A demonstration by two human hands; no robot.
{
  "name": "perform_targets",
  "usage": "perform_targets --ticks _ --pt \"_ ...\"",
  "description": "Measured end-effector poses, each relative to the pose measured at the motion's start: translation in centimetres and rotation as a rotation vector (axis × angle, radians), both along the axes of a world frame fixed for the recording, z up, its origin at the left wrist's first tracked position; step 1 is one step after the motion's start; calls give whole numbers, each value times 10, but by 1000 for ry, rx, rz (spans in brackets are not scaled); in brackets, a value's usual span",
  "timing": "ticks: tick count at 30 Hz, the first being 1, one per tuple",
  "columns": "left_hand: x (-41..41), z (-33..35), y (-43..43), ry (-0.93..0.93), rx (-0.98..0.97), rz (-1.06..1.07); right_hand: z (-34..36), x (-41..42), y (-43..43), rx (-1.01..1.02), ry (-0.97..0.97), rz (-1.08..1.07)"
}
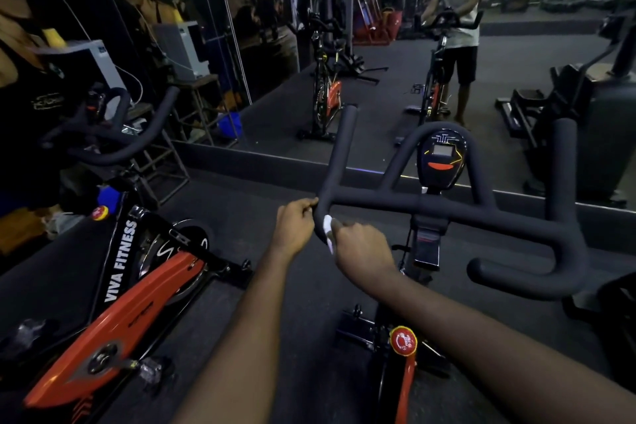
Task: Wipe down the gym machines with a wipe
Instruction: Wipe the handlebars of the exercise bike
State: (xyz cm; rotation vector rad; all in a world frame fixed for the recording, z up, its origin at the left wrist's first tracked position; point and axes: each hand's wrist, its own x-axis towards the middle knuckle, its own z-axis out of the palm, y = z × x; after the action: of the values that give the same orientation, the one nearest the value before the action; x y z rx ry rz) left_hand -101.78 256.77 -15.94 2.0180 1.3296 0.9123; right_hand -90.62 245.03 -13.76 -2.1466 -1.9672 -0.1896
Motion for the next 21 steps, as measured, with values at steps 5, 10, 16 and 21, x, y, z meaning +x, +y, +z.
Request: perform_targets --ticks 5,10,16,21 --pt "3 -6 2 -17 -9 57 17 53 -23 -197 104 -66" --pt "0 -1 2 -6 -21 15 28 43 39 -635 529 -60" --pt "-7 -1 16 -106 -140 -34 19 29 46 -636 366 102" --pt "-10 -4 19 -116 -145 -64 35 37 10 -597 47 66"
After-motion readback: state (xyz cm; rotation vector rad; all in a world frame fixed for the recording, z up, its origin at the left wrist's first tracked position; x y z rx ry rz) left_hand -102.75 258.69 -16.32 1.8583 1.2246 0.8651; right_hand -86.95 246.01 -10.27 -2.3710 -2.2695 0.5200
